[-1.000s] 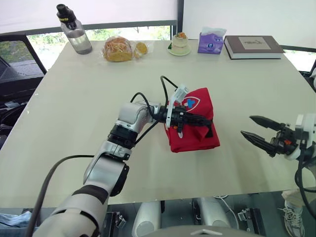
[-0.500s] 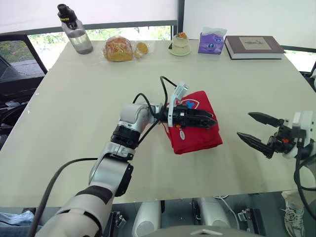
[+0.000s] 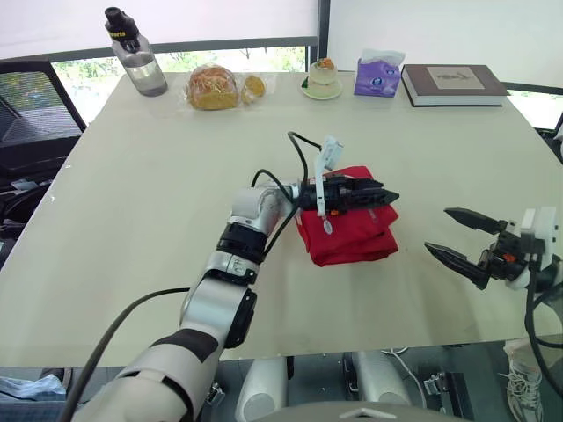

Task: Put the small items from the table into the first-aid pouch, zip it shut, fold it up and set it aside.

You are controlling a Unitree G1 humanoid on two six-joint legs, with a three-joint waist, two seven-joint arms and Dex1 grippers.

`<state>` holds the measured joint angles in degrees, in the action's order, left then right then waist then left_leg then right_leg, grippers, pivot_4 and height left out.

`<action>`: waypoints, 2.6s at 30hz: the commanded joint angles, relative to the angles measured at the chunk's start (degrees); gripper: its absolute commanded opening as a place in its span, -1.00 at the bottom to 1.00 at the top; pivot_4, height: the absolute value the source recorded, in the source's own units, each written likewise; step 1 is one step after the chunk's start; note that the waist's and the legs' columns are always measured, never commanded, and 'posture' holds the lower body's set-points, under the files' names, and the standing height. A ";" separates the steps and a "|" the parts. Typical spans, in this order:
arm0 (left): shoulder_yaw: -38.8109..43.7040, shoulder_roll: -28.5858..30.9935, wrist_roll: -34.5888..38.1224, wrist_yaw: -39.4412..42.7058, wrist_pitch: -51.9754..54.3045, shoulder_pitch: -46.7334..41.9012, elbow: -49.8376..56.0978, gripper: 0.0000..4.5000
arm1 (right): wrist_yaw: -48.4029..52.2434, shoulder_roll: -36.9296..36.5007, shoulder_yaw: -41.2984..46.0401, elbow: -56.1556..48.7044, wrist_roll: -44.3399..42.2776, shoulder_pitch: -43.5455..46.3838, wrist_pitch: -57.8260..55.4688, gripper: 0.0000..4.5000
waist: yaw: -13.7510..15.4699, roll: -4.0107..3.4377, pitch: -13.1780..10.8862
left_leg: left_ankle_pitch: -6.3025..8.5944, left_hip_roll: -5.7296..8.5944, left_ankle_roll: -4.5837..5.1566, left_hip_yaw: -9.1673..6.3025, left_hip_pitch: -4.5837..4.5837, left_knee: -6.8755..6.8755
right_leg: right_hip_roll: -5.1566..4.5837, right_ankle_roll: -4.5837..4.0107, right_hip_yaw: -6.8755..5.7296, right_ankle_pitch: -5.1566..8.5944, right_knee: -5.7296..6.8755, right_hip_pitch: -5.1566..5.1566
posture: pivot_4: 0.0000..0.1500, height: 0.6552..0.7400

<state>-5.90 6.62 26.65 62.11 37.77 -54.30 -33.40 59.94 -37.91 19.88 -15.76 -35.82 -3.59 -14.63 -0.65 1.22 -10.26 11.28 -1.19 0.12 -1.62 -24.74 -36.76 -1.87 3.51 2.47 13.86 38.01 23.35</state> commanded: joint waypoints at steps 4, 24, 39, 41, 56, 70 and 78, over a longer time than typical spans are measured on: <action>-7.27 -0.99 -10.38 -1.17 -12.23 1.06 -0.43 -0.58 | -0.21 -0.49 1.30 -1.06 -0.23 -0.49 1.60 1.00 | 0.20 -0.02 0.02 | 0.00 0.00 0.00 -0.01 0.01 -0.01 | 0.00 -0.01 -0.01 -0.01 0.00 -0.03 | 1.00 1.00; -20.26 -1.98 -28.45 -0.97 -36.11 5.41 -2.99 -0.96 | 1.54 -1.46 1.98 -0.30 0.48 -2.87 3.38 1.00 | 1.60 -0.33 0.28 | 0.03 0.32 0.06 -0.46 0.16 -0.43 | 0.01 0.13 0.02 0.13 -0.10 -0.68 | 1.00 1.00; -26.17 -2.52 -32.85 6.26 -36.54 8.71 -2.74 -0.96 | 3.61 -3.23 3.94 0.02 -0.31 -5.00 3.99 1.00 | 1.46 -0.71 0.75 | 0.07 0.49 0.13 -0.57 0.17 -0.43 | -0.03 0.26 0.10 0.27 -0.13 -0.80 | 1.00 1.00; -26.90 -2.67 -32.64 7.83 -35.08 8.95 -2.39 -0.96 | 3.68 -3.33 4.23 -0.03 -0.40 -5.31 4.06 1.00 | 1.32 -0.71 0.75 | 0.07 0.49 0.14 -0.57 0.17 -0.43 | -0.02 0.26 0.10 0.27 -0.13 -0.78 | 1.00 1.00; -9.00 -5.77 -16.53 5.39 -19.64 1.29 2.79 -0.96 | 4.19 -3.17 3.90 2.17 0.29 -4.76 5.48 1.00 | 0.16 -0.72 0.68 | 0.08 0.47 0.15 -0.61 0.03 -0.39 | 0.00 0.37 0.08 0.28 -0.10 -0.62 | 1.00 1.00; -2.23 -2.15 -23.54 -14.13 -23.87 -11.45 -32.36 -0.96 | 4.08 -2.94 2.09 2.15 0.94 -2.59 5.35 1.00 | 0.04 -0.72 0.69 | 0.08 0.52 0.15 -0.59 0.09 -0.36 | 0.00 0.45 0.10 0.30 -0.12 -0.65 | 1.00 1.00; 3.29 -1.68 -23.07 -23.13 -25.08 -13.21 -38.71 -0.96 | 3.99 -3.69 1.93 2.20 0.74 -1.55 4.60 1.00 | 0.07 -0.72 0.71 | 0.09 0.53 0.15 -0.60 0.12 -0.37 | -0.01 0.47 0.09 0.30 -0.11 -0.69 | 1.00 1.00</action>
<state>-2.64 4.46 4.80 41.21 12.05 -68.91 -69.22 63.92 -40.79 21.10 -12.21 -34.26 -5.66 -10.10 -0.59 0.50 -9.55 11.37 -0.66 0.27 -2.22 -24.62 -37.12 -1.88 3.98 2.56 14.17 37.90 22.66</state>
